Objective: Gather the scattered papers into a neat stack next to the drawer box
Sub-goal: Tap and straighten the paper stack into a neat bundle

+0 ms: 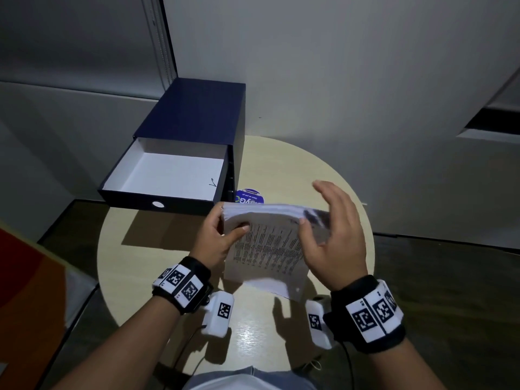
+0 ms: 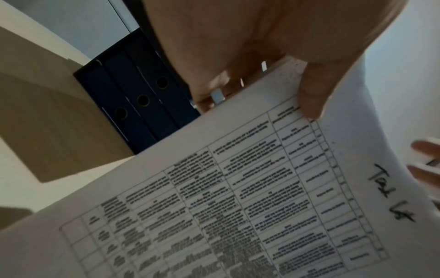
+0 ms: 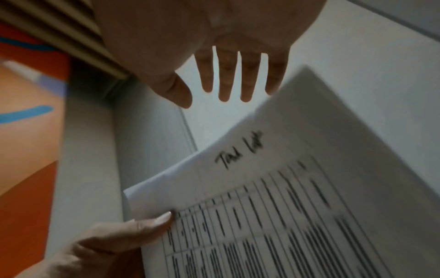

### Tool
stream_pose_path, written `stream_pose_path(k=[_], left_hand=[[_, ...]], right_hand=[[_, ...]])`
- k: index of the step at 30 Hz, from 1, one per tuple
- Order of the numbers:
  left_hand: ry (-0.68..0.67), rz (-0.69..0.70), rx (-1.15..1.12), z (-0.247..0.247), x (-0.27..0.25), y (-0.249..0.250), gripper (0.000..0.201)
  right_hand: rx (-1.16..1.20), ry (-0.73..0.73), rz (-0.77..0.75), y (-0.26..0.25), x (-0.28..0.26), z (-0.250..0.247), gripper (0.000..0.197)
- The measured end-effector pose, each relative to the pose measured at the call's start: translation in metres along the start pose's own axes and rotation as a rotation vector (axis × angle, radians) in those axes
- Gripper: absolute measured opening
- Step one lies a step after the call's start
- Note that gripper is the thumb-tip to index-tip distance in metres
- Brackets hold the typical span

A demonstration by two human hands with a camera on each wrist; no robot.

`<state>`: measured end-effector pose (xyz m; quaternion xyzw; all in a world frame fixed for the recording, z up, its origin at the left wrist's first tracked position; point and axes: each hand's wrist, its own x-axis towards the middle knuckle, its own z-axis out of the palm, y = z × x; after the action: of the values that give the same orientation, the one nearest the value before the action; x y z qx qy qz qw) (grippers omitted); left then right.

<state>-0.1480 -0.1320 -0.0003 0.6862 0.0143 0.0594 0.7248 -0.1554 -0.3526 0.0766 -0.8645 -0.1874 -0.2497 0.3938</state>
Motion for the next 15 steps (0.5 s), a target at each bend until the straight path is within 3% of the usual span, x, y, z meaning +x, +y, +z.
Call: stream_pose_path(k=[4,7,10,13,15], left_hand=[[-0.066,0.012,-0.01,0.01,-0.002,0.001,0.028],[-0.016,-0.014,-0.043,0.01,0.0,0.006,0.029],[0.098,0.001,-0.056,-0.002,0.004,0.017,0.026],[0.149,-0.007,-0.135,-0.009,0.004,0.023,0.024],[0.136,-0.007,-0.144,-0.008,0.005,0.026,0.027]], right_hand=[[-0.212,-0.183,-0.194,-0.034,0.015,0.003,0.06],[-0.228,-0.149,-0.207,-0.038,0.022,-0.001,0.062],[0.126,-0.017,0.111,-0.002,0.021,-0.015,0.074],[0.486,-0.203,0.427,0.033,0.01,-0.006,0.097],[0.619,-0.263,0.548,0.047,0.001,0.008,0.084]])
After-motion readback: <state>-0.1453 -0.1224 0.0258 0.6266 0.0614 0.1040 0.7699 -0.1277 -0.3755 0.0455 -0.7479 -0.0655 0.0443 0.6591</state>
